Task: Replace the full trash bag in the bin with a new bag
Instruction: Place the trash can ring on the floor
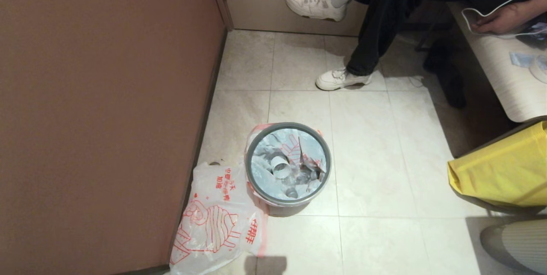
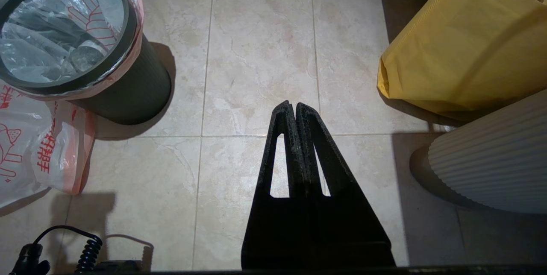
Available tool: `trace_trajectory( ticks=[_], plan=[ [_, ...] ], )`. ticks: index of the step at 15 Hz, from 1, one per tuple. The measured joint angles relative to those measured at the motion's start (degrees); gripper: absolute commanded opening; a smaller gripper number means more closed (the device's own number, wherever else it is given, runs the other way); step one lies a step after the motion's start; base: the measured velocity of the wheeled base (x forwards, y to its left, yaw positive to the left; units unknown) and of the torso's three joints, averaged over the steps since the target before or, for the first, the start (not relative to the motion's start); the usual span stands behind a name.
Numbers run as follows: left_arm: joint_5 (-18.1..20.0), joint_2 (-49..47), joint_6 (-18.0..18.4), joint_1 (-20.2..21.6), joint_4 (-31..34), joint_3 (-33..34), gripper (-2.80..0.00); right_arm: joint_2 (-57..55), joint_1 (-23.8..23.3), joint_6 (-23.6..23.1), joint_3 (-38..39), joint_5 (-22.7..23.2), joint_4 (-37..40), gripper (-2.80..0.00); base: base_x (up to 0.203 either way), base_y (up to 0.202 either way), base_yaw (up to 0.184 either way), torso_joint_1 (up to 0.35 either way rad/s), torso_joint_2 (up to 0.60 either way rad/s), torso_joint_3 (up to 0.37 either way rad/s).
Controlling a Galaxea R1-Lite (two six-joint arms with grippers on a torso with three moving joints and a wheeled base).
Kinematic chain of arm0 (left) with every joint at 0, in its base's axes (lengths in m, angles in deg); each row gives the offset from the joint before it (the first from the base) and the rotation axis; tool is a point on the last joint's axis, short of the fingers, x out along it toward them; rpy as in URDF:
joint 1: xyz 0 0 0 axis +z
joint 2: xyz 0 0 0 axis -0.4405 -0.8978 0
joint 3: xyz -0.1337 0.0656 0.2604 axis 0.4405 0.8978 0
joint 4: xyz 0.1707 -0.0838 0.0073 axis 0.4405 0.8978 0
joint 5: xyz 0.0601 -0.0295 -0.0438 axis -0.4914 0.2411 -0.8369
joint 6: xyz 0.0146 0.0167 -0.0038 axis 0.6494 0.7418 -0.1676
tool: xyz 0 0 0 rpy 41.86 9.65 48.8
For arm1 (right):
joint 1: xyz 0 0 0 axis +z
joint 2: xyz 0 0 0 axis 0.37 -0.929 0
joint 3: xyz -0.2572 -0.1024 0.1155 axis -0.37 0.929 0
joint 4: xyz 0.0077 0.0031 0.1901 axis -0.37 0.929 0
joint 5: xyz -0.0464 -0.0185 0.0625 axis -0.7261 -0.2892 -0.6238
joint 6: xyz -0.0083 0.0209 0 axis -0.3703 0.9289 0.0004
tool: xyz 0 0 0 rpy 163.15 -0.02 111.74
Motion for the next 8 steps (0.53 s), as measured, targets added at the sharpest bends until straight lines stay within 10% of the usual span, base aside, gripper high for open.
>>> trace_trajectory(
  ticks=[8],
  plan=[
    [0.0, 0.0, 0.02, 0.02, 0.02, 0.0, -2.8, 0.0, 0.0, -0.11, 0.0, 0.02, 0.0, -2.8, 0.0, 0.0, 0.0, 0.0, 0.0, 0.0]
  ],
)
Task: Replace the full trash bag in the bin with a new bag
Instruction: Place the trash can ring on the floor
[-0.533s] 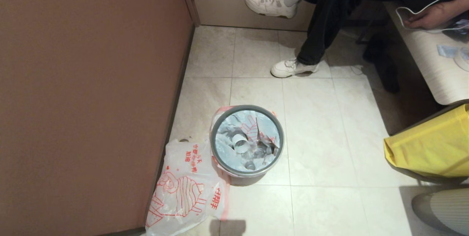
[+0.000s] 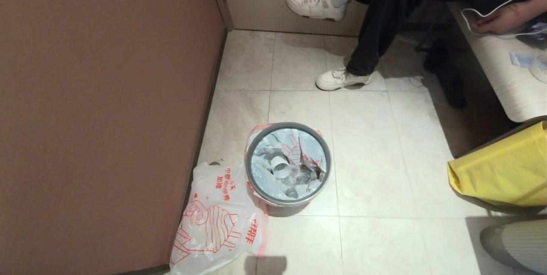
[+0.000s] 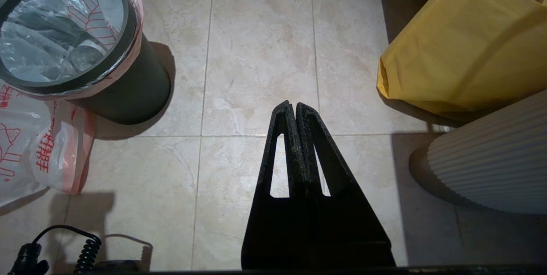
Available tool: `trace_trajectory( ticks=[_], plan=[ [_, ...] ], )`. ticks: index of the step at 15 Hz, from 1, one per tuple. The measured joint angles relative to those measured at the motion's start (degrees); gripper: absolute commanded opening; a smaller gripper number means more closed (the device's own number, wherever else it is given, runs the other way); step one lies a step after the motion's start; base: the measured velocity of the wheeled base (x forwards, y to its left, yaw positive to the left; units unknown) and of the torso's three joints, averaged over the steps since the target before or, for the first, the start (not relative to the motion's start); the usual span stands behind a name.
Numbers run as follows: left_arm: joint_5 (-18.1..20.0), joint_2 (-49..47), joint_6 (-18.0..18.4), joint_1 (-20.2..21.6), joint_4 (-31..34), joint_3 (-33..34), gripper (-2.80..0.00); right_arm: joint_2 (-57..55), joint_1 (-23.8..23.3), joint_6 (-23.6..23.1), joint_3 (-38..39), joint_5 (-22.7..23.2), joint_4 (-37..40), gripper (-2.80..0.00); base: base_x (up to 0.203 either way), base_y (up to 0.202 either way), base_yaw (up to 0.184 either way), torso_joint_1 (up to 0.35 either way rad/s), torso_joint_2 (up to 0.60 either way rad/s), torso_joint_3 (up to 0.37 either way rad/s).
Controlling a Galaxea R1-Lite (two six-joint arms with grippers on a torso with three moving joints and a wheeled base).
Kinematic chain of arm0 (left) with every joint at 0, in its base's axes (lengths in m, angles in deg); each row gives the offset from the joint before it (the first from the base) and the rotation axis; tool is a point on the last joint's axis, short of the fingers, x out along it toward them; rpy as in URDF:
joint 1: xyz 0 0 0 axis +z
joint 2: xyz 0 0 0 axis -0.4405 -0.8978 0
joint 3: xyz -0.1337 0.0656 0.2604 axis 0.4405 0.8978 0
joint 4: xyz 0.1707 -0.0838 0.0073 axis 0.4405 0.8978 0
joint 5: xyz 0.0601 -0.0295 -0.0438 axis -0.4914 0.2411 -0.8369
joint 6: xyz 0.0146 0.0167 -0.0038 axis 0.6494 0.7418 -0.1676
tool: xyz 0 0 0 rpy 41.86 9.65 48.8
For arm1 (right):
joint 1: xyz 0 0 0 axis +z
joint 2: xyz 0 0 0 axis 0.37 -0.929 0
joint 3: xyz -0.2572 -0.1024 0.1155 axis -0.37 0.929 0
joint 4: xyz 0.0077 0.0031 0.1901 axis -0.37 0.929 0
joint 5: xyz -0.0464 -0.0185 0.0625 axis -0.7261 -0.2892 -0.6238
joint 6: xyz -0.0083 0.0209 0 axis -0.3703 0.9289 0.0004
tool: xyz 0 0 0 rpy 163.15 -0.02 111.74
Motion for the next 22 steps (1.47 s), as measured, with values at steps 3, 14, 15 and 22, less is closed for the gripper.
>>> trace_trajectory(
  ticks=[3, 14, 15, 22],
  plan=[
    [0.0, 0.0, 0.0, 0.0, 0.0, 0.0, -2.8, 0.0, 0.0, -2.49, 0.0, 0.24, 0.01, -2.8, 0.0, 0.0, 0.0, 0.0, 0.0, 0.0],
    [0.0, 0.0, 0.01, -0.02, -0.02, 0.0, -2.8, -10.14, -0.54, -4.28, -22.2, -1.67, 13.93, -2.8, 0.0, 0.0, 0.0, 0.0, 0.0, 0.0],
    [0.0, 0.0, 0.0, -0.02, -0.02, 0.0, -2.8, -13.04, -0.59, -4.86, -24.26, -1.69, 16.29, -2.8, 0.0, 0.0, 0.0, 0.0, 0.0, 0.0],
    [-0.03, 0.0, -0.01, -0.02, -0.02, 0.0, -2.8, -40.33, -0.11, -2.07, -37.27, -0.6, 13.75, -2.8, 0.0, 0.0, 0.0, 0.0, 0.0, 0.0]
  ],
)
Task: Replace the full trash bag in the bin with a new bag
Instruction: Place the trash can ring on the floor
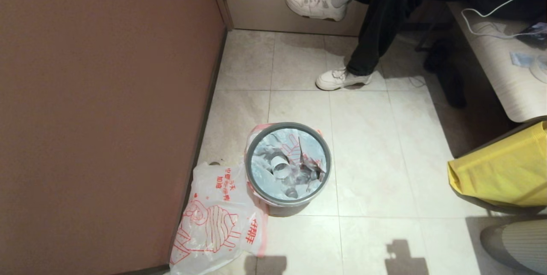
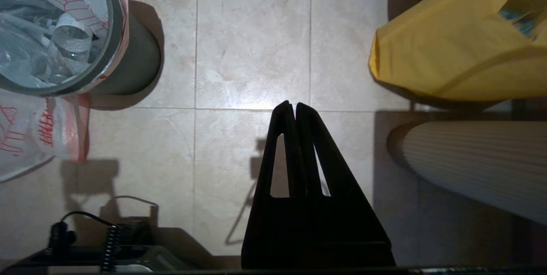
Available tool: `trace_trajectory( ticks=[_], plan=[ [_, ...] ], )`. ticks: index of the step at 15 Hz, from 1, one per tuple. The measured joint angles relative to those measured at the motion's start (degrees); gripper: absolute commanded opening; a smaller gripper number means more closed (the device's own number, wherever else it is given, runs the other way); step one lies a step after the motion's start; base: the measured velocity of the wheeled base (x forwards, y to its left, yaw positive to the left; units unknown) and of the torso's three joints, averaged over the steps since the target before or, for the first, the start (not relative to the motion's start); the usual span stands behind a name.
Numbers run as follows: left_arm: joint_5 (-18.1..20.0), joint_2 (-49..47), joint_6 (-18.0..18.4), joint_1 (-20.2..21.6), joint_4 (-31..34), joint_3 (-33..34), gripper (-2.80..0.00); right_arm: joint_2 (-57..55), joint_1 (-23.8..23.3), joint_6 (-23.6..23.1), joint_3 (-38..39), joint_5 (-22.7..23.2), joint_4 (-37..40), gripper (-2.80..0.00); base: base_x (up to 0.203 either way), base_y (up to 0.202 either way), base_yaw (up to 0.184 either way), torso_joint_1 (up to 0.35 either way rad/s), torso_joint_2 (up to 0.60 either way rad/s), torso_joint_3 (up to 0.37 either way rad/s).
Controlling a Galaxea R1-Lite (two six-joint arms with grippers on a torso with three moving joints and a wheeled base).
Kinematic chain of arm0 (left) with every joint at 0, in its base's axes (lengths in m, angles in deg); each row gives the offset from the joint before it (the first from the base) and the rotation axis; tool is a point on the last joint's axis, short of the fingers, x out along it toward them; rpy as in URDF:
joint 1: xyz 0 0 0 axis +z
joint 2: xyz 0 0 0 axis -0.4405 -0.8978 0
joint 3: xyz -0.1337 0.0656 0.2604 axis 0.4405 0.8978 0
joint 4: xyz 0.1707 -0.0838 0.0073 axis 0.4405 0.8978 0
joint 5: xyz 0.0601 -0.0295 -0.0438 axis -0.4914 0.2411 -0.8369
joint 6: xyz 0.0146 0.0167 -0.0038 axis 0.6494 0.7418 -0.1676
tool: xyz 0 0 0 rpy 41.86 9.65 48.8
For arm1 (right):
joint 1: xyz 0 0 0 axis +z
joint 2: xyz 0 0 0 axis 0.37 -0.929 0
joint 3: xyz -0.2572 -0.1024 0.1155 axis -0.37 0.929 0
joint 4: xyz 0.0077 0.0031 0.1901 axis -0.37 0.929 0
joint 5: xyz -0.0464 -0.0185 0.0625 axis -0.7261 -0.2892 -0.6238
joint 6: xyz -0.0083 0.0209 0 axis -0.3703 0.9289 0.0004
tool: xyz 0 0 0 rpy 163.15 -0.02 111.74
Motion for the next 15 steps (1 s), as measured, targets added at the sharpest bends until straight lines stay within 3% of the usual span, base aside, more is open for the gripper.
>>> trace_trajectory(
  ticks=[7, 12, 15],
  plan=[
    [0.05, 0.0, 0.01, 0.02, 0.02, 0.0, -2.8, -26.86, 9.08, 25.36, -10.04, 0.28, -2.27, -2.8, 0.0, 0.0, 0.0, 0.0, 0.0, 0.0],
    [0.04, 0.0, -0.01, 0.02, 0.0, 0.0, -2.8, -38.4, 23.77, 27.59, -12.34, -0.17, -0.02, -2.8, 0.0, 0.0, 0.0, 0.0, 0.0, 0.0],
    [0.04, 0.0, 0.0, 0.02, 0.02, 0.0, -2.8, -42.75, 29.27, 26.81, -11.95, -0.2, 1.51, -2.8, 0.0, 0.0, 0.0, 0.0, 0.0, 0.0]
  ],
)
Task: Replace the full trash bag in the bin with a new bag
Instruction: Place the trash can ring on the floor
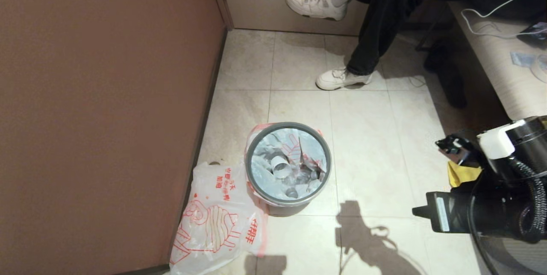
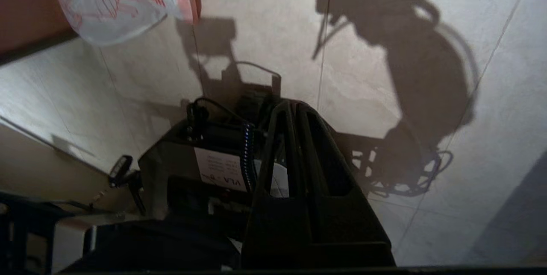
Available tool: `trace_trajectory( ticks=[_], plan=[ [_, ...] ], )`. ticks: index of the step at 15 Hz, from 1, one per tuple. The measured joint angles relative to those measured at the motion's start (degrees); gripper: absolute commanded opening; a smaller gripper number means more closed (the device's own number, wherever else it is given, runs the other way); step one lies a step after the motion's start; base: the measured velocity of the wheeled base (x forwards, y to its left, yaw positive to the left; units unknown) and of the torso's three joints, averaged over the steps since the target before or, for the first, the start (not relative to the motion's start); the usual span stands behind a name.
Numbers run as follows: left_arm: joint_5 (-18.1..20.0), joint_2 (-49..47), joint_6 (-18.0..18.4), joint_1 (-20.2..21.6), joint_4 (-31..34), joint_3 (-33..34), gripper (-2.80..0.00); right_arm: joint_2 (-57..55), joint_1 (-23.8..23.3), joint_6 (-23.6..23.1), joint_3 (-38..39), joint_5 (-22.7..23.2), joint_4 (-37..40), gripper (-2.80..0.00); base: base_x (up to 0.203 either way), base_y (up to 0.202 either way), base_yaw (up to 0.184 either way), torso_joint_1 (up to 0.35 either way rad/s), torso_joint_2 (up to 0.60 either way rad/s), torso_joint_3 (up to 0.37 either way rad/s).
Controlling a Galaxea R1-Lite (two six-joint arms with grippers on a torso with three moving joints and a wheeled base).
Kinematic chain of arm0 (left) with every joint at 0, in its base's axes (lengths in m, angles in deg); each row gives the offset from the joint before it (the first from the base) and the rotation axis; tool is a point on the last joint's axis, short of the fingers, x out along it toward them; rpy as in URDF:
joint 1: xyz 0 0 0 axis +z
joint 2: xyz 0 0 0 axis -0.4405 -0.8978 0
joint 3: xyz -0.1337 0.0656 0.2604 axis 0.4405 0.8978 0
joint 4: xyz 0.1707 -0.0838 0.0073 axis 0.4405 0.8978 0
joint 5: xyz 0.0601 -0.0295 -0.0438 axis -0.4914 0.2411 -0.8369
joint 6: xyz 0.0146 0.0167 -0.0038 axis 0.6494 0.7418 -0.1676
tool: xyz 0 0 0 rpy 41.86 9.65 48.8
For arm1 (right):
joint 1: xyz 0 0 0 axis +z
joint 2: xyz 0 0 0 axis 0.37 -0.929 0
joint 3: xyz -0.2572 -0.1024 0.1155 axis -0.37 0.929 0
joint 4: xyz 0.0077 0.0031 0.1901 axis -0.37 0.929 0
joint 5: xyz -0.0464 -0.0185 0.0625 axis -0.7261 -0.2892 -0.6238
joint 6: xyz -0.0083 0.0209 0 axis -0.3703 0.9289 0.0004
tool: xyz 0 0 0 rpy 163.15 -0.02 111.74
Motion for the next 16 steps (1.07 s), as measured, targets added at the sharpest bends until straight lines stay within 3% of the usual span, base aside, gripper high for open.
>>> trace_trajectory(
  ticks=[5, 12, 16],
  plan=[
    [0.0, 0.0, 0.01, 0.0, 0.0, 0.0, -2.8, -9.96, 4.98, -6.24, -0.64, -0.06, -1.24, -2.8, 0.0, 0.0, 0.0, 0.0, 0.0, 0.0],
    [0.0, 0.0, 0.01, 0.0, -0.02, 0.0, -2.8, -23.76, 6.59, -16.95, -9.2, -3.15, -7.33, -2.8, 0.0, 0.0, 0.0, 0.0, 0.0, 0.0],
    [0.0, 0.0, -0.01, 0.0, -0.01, 0.0, -2.8, -29.0, 9.0, -18.99, -11.53, -8.1, -14.62, -2.8, 0.0, 0.0, 0.0, 0.0, 0.0, 0.0]
  ],
)
